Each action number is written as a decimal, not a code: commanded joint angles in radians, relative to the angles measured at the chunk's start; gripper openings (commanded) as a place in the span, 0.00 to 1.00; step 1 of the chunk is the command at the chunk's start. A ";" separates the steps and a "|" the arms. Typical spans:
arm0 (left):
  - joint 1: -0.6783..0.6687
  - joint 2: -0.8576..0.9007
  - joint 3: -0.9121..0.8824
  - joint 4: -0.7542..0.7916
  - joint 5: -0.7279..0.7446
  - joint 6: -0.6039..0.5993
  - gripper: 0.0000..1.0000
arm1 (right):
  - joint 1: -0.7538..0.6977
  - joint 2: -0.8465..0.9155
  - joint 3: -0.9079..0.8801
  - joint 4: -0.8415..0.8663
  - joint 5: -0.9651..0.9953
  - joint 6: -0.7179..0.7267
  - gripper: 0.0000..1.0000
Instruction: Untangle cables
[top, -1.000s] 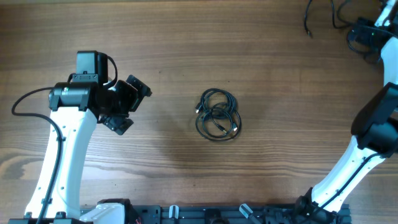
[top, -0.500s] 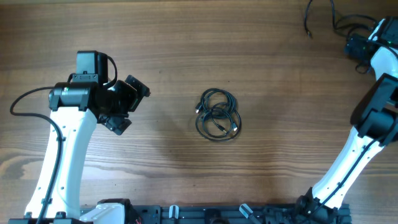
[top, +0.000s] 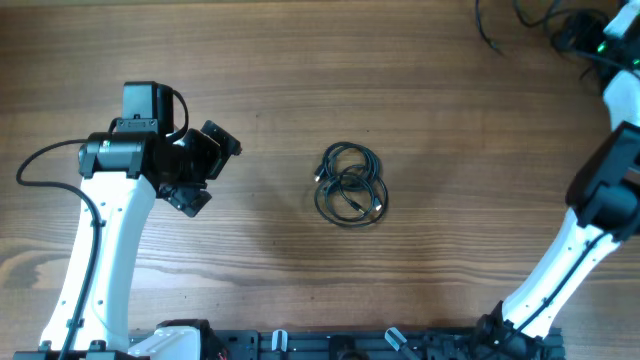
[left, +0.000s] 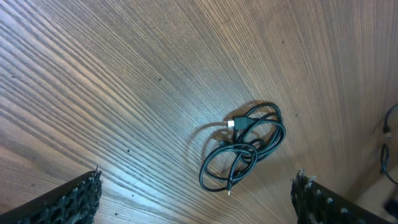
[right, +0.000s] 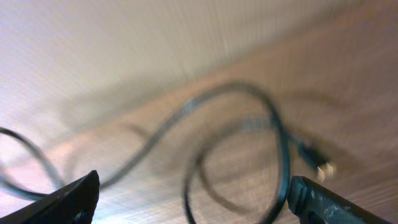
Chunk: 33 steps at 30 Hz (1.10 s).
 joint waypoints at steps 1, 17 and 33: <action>0.001 0.002 0.000 0.002 -0.017 0.006 1.00 | 0.002 -0.219 0.004 -0.061 0.002 0.021 1.00; 0.001 0.002 0.000 -0.086 -0.017 0.179 1.00 | 0.104 -0.422 0.003 -1.270 -0.462 -0.071 1.00; 0.001 0.002 0.000 -0.163 -0.005 0.285 1.00 | 0.579 -0.882 -0.016 -1.488 -0.084 0.105 1.00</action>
